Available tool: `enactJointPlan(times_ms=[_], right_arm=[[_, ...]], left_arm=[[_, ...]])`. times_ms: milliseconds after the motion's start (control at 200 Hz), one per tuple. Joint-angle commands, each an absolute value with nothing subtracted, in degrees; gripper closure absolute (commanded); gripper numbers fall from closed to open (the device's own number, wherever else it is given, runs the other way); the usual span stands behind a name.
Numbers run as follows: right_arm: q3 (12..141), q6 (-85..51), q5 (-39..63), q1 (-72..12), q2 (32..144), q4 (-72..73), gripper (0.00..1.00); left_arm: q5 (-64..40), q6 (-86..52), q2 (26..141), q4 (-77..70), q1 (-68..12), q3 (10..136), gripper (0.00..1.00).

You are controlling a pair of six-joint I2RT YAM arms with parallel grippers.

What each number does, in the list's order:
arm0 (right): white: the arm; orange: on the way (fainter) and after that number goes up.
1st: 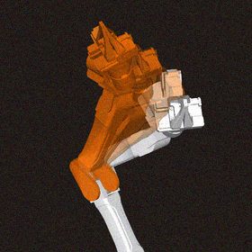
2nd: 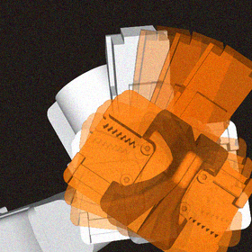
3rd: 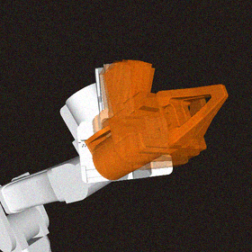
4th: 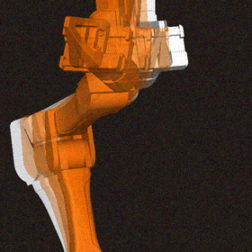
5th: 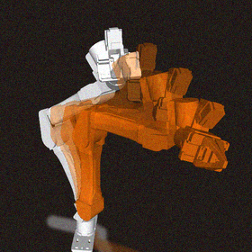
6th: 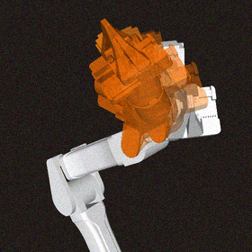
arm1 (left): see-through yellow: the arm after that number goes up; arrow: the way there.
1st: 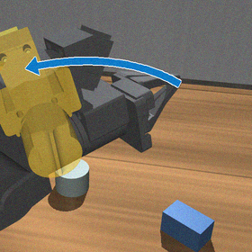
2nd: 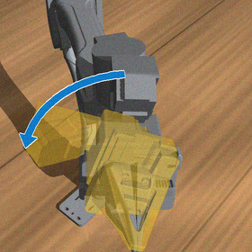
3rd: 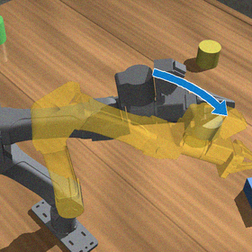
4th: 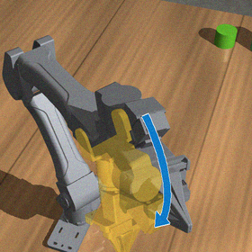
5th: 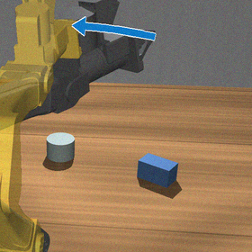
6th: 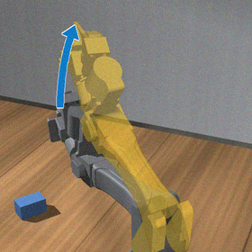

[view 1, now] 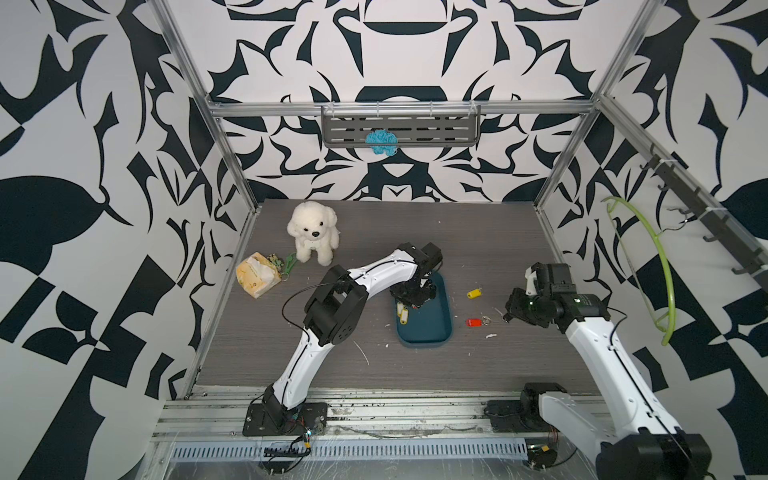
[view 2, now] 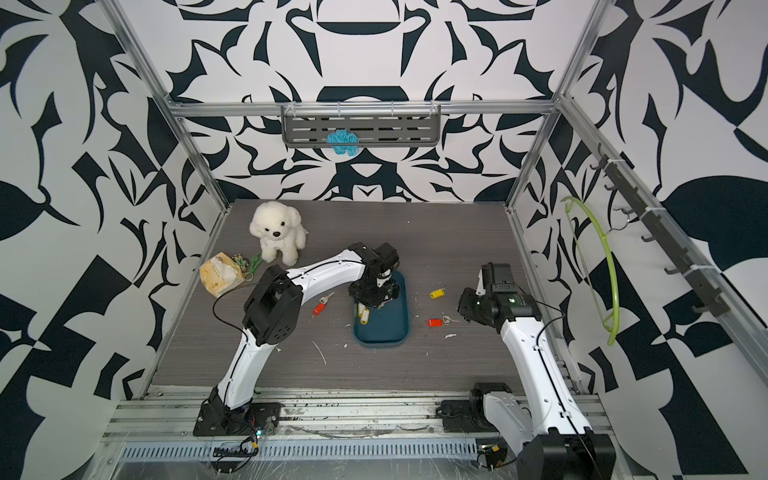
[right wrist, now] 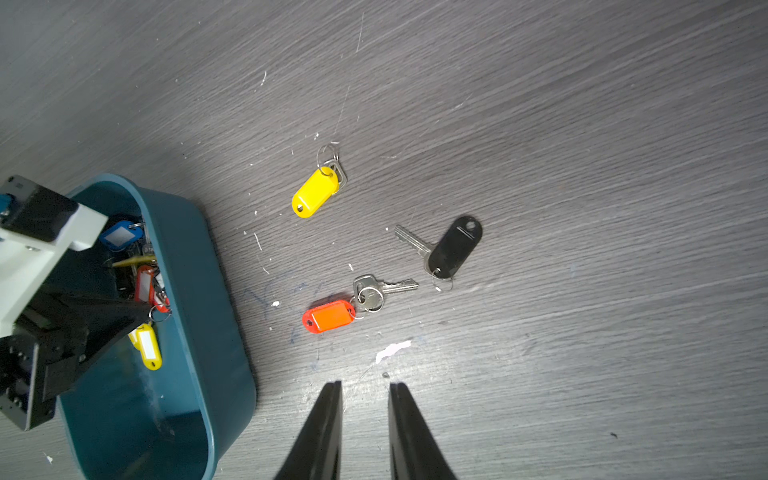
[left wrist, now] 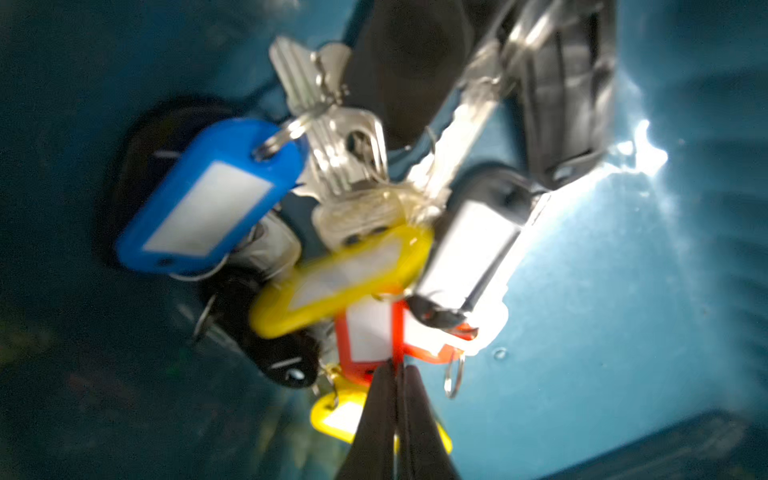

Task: Take the keys out of the storage box
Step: Pick up the key from the storage box.

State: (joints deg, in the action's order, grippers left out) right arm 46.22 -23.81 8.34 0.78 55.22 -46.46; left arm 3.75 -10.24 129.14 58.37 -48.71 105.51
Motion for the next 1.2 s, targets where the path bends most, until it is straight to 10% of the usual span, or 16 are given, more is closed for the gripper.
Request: enactJointPlan(times_ms=[0, 1195], right_arm=[[46.0, -23.6, 8.4, 1.0, 54.9, -46.0, 0.75], [46.0, -23.4, 8.9, 1.0, 55.2, -45.9, 0.75]], left_arm=[[3.4, -10.4, 130.2, 60.6, -48.4, 105.5, 1.0], [3.6, -24.7, 101.9, 59.7, -38.4, 91.4, 1.0]])
